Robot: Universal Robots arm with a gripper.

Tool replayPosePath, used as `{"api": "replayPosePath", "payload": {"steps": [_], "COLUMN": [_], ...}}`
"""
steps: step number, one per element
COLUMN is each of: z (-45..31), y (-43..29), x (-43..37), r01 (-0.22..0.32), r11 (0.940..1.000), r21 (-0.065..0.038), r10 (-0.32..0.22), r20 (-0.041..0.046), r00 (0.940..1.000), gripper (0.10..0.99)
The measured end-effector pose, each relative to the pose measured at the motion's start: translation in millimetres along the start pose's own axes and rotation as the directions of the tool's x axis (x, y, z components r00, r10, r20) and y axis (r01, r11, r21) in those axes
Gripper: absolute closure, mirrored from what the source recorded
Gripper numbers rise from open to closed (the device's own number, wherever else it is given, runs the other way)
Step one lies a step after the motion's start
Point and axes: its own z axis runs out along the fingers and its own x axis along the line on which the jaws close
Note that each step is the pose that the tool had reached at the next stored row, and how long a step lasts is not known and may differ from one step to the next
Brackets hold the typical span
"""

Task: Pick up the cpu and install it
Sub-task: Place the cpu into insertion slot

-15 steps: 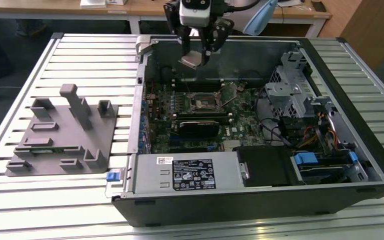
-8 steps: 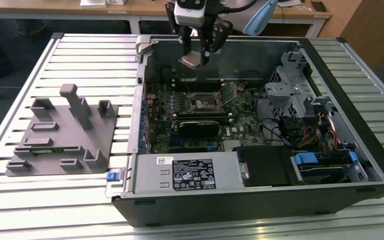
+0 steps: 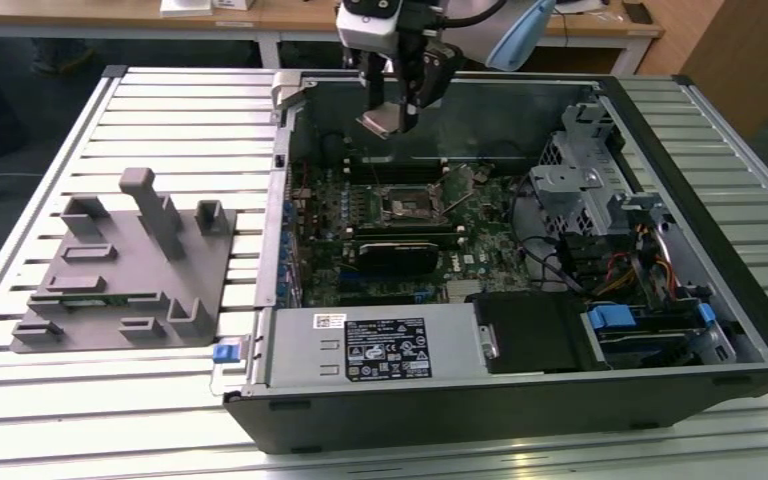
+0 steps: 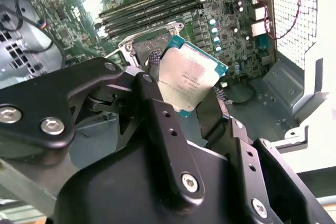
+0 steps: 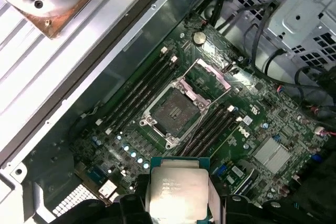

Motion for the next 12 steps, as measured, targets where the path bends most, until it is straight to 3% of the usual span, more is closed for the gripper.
{"api": "replayPosePath", "payload": {"steps": [6, 12], "z": [0.3, 0.7], "y": [0.0, 0.0], "x": [0.0, 0.0], "r01": [-0.073, -0.143], "r11": [0.9974, 0.9897], "r21": [0.001, 0.001], "r10": [0.073, 0.143], "r20": [0.0017, 0.0035], "r00": [0.9974, 0.9897], "gripper": [0.557, 0.557]}}
